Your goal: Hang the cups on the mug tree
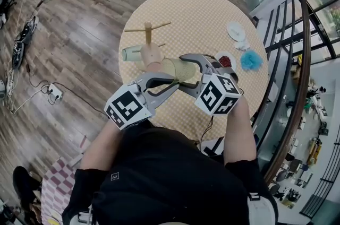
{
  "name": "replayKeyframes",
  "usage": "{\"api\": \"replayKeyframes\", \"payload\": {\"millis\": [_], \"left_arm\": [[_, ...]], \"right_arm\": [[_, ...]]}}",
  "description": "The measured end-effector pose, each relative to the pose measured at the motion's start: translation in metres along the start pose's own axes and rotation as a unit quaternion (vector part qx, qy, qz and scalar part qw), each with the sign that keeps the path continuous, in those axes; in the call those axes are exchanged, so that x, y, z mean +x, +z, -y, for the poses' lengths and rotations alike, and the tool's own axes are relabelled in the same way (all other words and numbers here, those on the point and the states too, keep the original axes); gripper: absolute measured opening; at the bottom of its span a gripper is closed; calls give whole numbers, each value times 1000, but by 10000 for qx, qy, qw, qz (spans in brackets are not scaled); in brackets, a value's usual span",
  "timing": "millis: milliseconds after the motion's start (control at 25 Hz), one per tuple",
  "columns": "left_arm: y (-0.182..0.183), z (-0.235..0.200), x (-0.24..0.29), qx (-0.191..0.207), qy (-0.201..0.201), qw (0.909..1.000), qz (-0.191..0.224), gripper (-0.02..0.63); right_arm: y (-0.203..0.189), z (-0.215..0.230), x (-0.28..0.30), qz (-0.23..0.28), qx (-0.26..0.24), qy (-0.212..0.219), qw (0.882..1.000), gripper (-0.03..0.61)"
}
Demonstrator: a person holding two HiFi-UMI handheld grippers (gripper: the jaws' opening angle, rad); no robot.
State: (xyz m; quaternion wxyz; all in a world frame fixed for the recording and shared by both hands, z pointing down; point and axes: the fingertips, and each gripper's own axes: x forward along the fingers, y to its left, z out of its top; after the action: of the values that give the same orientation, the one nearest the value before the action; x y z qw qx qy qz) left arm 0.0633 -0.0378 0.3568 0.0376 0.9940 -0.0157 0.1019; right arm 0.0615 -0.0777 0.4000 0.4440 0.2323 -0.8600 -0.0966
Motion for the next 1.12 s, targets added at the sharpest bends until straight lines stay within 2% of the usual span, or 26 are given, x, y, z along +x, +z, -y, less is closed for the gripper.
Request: {"api": "replayKeyframes", "payload": {"millis": [240, 400, 680, 800, 960, 1120], "left_arm": [[13, 1, -7, -54, -119, 9993, 341, 23], [27, 1, -13, -144, -107, 9980, 603, 23], [31, 6, -13, -162, -81, 9977, 660, 23], [30, 0, -16, -39, -82, 9981, 617, 23], [31, -13, -28, 148, -152, 9983, 536, 25], [33, -33, -44, 379, -315, 9978, 433, 25]], "right_arm": [[10, 4, -8, 307, 89, -184, 9993, 345], [8, 10, -9, 309, 59, -398, 9987, 348], [7, 16, -19, 438, -48, -682, 9967, 345], [9, 20, -18, 298, -157, -765, 9965, 342], [16, 31, -8, -144, -286, -958, 9949, 342], [29, 46, 1, -503, -220, -1163, 9917, 341]]}}
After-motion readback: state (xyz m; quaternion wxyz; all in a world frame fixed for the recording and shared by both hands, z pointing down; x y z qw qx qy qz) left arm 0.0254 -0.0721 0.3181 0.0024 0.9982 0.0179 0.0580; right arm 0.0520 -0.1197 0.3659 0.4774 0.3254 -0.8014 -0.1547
